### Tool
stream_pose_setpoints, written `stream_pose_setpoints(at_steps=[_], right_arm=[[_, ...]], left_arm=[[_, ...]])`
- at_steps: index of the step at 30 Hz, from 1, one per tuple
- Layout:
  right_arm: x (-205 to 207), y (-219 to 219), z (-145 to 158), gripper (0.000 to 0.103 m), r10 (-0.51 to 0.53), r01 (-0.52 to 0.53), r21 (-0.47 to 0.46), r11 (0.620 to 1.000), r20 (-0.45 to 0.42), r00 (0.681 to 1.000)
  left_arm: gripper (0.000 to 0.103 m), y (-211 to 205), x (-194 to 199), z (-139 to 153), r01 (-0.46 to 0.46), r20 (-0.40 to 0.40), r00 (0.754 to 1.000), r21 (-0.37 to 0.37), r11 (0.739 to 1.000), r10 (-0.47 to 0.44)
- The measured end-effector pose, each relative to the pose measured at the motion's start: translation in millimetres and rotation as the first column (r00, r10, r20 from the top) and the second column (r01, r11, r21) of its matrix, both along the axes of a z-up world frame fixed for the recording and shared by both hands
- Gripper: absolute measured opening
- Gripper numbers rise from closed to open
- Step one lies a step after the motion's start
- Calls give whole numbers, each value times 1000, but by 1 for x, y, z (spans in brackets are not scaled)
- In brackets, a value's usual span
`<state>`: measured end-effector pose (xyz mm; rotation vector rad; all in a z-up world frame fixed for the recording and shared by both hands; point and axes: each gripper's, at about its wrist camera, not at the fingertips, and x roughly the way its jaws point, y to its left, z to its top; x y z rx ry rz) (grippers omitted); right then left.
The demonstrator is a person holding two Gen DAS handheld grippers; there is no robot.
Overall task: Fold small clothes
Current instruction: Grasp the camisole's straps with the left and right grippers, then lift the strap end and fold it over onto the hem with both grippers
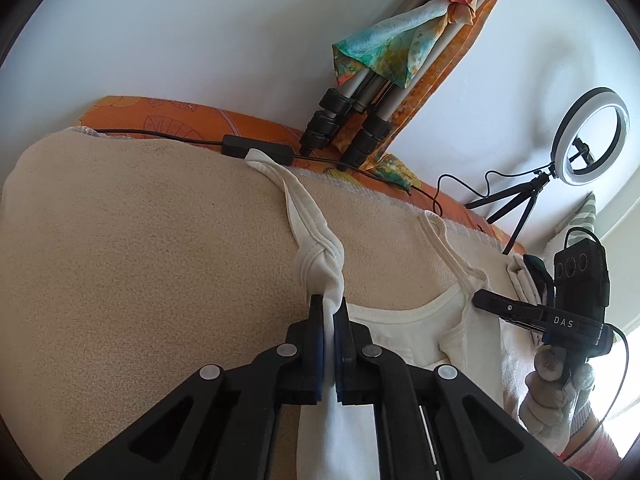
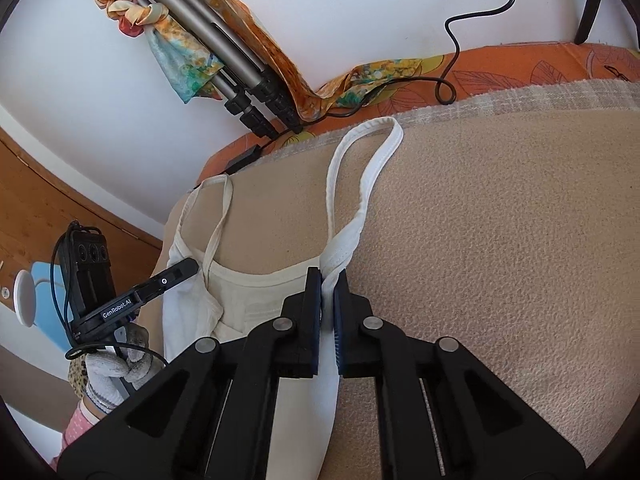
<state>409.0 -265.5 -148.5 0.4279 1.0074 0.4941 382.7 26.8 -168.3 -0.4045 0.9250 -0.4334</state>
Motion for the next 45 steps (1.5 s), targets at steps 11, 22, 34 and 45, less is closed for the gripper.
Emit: stream_pose_setpoints(at_steps=[11,22,34,45], right_arm=[[-37,-3,64,7,21,-26,47,999,100,995],[-132,4,118,7,93,-88,-33,996,174,980],[-256,12,90,7,146,-125,-140,982,148,978],[-305,14,49,14,146,-138,-234,962,18,989]], left_arm=[[0,-1,-44,60,31,89,996,-4,1000,-31],[0,9,-134,100,26,128,991,8,1000,-26],[0,11,-246,65,34,45,998,34,999,-36],[3,16,-313,31,73,-60,996,154,985,-65]])
